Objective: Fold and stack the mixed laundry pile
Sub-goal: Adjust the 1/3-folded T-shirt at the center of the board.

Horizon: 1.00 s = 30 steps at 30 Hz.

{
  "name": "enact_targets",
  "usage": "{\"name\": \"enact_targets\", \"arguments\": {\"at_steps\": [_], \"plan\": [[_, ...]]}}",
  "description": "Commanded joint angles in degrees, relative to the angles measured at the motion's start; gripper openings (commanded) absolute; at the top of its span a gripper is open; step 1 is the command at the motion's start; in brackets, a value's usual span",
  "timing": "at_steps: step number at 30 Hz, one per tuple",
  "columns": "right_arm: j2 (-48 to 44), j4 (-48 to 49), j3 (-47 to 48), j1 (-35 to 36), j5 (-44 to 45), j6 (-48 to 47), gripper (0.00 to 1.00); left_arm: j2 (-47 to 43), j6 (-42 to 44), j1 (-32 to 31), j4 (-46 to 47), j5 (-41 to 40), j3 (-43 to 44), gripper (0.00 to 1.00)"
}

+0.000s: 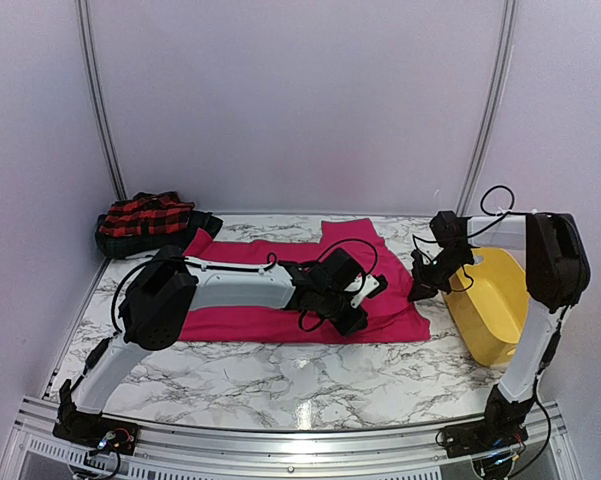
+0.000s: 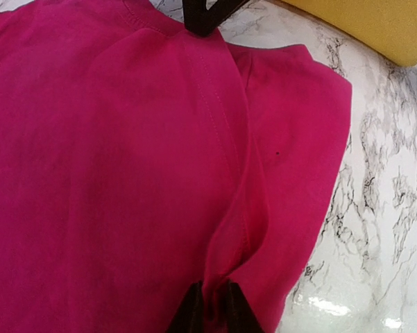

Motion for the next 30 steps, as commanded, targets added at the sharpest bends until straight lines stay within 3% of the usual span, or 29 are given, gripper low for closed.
{"name": "enact_targets", "arguments": {"at_steps": [1, 2, 14, 24, 26, 28, 30], "plan": [[-0.5, -0.7, 2.9, -0.4, -0.9, 0.2, 0.0, -2.8, -0.1, 0.8, 0.9, 1.7, 2.1, 0.04], [-0.5, -0.7, 3.3, -0.5, -1.1, 0.4, 0.0, -2.9, -0.1, 0.8, 0.9, 1.7, 2.2, 0.0], [3.0, 0.9, 12.8, -0.4, -5.7, 4.6, 0.0, -8.0, -7.1, 7.2, 4.3, -0.2, -0.3, 0.0], [11.1, 4.9, 22.0, 0.6, -10.3, 9.3, 0.0, -6.4, -8.2, 12.6, 4.3, -4.9, -1.3, 0.0], [11.6, 6.6, 22.7, 0.7, -10.9, 10.6, 0.06, -5.7, -9.2, 13.3, 4.3, -7.5, -1.1, 0.0], [11.5, 7.8, 23.4, 0.7, -11.1, 11.7, 0.23, -5.1, -10.9, 14.1, 4.2, -11.0, -0.8, 0.17], [10.7, 8.1, 24.1, 0.7, -10.7, 11.7, 0.36, -5.1, -12.4, 14.9, 4.0, -13.3, -0.8, 0.52]]}}
